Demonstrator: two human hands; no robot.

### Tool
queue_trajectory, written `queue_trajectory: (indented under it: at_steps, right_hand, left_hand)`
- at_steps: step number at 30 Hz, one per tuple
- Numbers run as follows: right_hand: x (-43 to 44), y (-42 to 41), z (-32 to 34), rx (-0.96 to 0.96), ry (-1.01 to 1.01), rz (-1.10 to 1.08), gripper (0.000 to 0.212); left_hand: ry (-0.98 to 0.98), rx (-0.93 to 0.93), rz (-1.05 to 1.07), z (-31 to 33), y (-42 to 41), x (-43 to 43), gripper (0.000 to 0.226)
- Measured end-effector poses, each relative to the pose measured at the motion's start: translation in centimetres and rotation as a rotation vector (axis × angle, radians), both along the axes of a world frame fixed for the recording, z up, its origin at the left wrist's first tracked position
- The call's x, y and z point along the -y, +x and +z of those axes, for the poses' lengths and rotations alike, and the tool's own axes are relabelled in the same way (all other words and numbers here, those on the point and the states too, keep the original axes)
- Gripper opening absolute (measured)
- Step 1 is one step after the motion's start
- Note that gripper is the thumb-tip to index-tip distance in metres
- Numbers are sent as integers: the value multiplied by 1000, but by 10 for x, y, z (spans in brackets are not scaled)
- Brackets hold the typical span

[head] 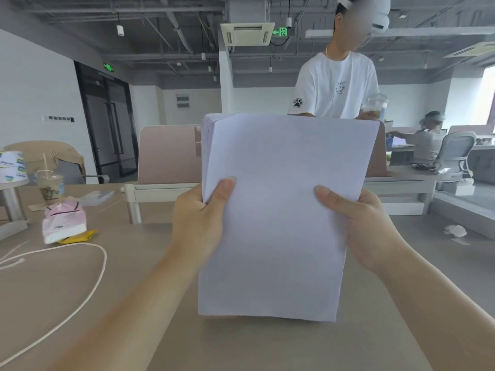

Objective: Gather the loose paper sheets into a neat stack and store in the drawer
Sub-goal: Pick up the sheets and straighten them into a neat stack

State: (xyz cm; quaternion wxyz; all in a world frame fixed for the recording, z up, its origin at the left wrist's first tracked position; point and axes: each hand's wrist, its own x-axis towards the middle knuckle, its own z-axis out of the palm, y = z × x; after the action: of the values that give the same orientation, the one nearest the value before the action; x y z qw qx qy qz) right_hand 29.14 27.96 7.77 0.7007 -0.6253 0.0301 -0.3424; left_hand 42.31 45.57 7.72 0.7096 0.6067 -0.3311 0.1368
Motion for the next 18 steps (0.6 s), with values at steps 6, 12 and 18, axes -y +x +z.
queue_trajectory:
  at_steps: [6,12,18]
  right_hand:
    - [32,-61,-42,-314,-93,21,28]
    - [55,-146,-81,-179,199,-198,39]
    - [62,-249,-108,-168,321,-391,22]
  left_hand:
    - [-144,-354,-183,14,-13,34,20]
    - [-55,-621,-283,-1,-60,87,24]
    - [81,-778,-423,-40,-145,138,40]
